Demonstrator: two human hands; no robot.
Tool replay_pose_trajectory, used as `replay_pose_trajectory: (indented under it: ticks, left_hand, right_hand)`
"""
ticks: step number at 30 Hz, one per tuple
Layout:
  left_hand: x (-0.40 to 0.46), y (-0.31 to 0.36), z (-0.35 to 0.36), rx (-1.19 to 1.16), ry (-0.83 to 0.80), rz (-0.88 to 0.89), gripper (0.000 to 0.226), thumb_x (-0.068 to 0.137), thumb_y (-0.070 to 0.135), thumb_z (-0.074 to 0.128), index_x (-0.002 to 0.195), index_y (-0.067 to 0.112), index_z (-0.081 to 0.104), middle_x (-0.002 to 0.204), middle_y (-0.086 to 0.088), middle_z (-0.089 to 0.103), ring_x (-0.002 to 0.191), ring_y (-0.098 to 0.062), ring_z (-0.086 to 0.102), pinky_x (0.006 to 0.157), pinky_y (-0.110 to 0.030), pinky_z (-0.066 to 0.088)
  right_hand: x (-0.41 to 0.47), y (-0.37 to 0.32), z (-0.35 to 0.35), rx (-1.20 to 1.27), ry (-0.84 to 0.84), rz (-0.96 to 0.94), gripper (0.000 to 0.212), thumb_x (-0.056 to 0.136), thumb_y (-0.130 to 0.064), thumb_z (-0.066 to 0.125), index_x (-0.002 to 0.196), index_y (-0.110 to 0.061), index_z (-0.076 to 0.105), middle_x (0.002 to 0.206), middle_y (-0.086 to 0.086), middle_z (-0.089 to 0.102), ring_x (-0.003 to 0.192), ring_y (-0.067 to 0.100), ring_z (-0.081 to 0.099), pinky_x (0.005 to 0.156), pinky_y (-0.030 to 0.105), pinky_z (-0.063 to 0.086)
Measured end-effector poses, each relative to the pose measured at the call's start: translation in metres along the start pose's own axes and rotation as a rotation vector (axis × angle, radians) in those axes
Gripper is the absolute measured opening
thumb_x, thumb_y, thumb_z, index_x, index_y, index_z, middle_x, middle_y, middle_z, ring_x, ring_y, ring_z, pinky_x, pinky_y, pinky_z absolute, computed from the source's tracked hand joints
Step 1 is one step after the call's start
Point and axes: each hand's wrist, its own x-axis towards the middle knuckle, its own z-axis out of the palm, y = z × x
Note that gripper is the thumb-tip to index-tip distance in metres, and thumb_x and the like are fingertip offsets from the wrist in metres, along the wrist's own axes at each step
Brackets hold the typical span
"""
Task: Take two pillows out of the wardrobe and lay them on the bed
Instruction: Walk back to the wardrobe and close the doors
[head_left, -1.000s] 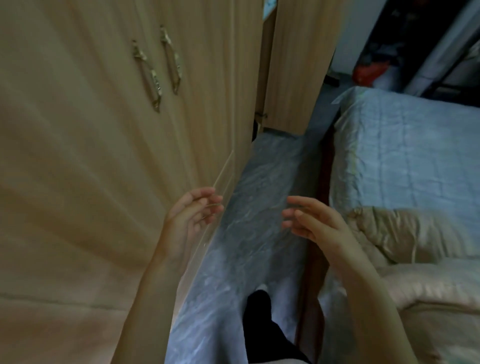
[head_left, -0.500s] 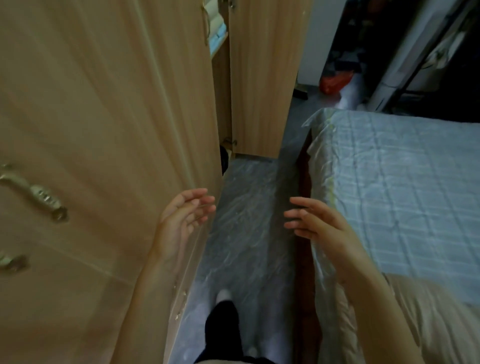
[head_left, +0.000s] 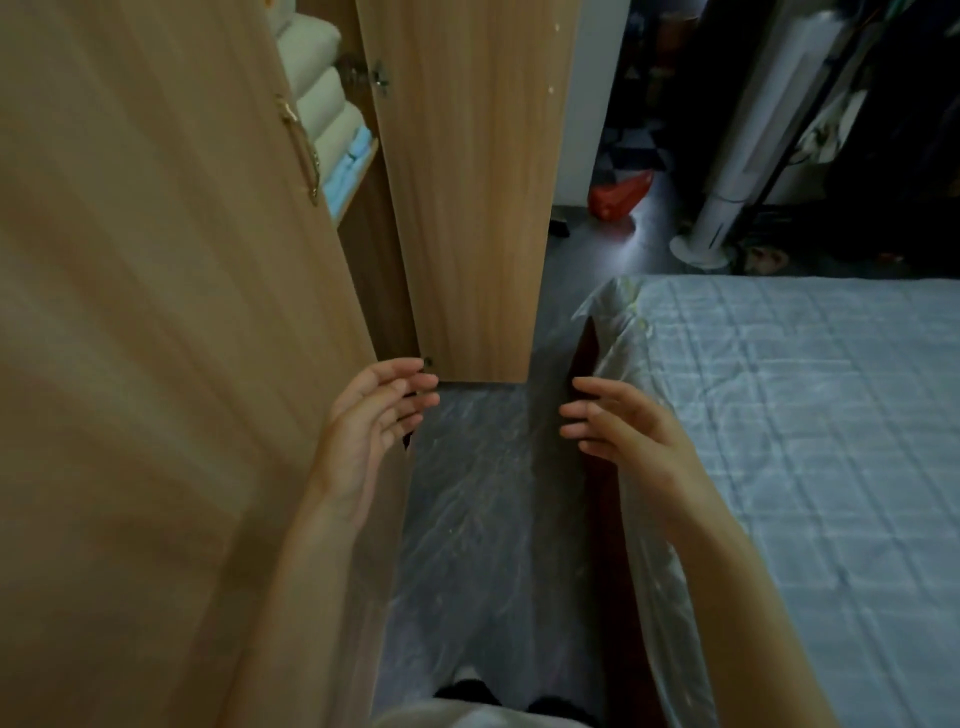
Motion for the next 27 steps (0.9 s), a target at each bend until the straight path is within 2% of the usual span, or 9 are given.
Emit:
replay_pose_trajectory:
  ticks: [8,15,19,22,24,27]
  left_hand:
    - [0.128,-0.003,0.029,0.036,-0.009,-0.046,0.023,0.091,0.010,0.043,0.095,0.018,0.064,0.086,0.002,0.072,0.084,-0.012,0.067,0.078,-0.026,0.047]
    - [0.243,-0.015,0.080,0.015,0.077,-0.041,0.023,0.091,0.011,0.044,0.095,0.019,0.065,0.087,0.003,0.072,0.088,-0.013,0.068,0.082,-0.028,0.048]
    - [0.304,-0.011,0.122,0.000,0.081,-0.017,0.023,0.091,0.011,0.044,0.095,0.019,0.065,0.086,0.005,0.072,0.088,-0.012,0.067,0.081,-0.026,0.048]
    - [0.342,-0.008,0.151,0.037,0.106,0.039,0.022,0.091,0.009,0.044,0.094,0.020,0.064,0.082,0.008,0.073,0.085,-0.009,0.067,0.076,-0.020,0.050]
    - [0.363,-0.005,0.165,0.078,0.172,0.094,0.022,0.091,0.007,0.045,0.092,0.021,0.062,0.077,0.011,0.073,0.079,-0.004,0.067,0.071,-0.014,0.050]
    - [0.392,-0.003,0.181,0.133,0.214,0.136,0.022,0.091,0.007,0.046,0.091,0.022,0.062,0.075,0.013,0.071,0.077,-0.002,0.066,0.072,-0.015,0.048]
  right_hand:
    - [0.135,-0.013,-0.022,-0.010,0.047,0.023,0.021,0.088,-0.005,0.051,0.103,-0.017,0.059,0.088,0.004,0.066,0.078,0.016,0.061,0.068,0.016,0.049]
    - [0.271,-0.026,-0.058,-0.075,-0.026,0.045,0.022,0.089,-0.005,0.049,0.098,-0.022,0.059,0.087,0.002,0.065,0.082,0.019,0.058,0.065,0.014,0.049]
    - [0.341,-0.048,-0.086,-0.113,-0.068,0.049,0.021,0.089,-0.004,0.049,0.104,-0.016,0.058,0.086,0.002,0.064,0.081,0.017,0.057,0.068,0.015,0.048]
    - [0.388,-0.064,-0.101,-0.146,-0.104,0.039,0.026,0.089,-0.002,0.049,0.114,-0.006,0.056,0.085,0.003,0.062,0.076,0.015,0.058,0.066,0.013,0.048]
    - [0.414,-0.072,-0.106,-0.167,-0.133,0.032,0.027,0.090,-0.002,0.048,0.115,-0.005,0.055,0.088,0.005,0.063,0.074,0.013,0.059,0.068,0.015,0.048]
    - [0.447,-0.080,-0.112,-0.200,-0.166,0.022,0.026,0.090,-0.005,0.049,0.115,-0.007,0.056,0.096,0.009,0.064,0.078,0.016,0.061,0.076,0.024,0.046]
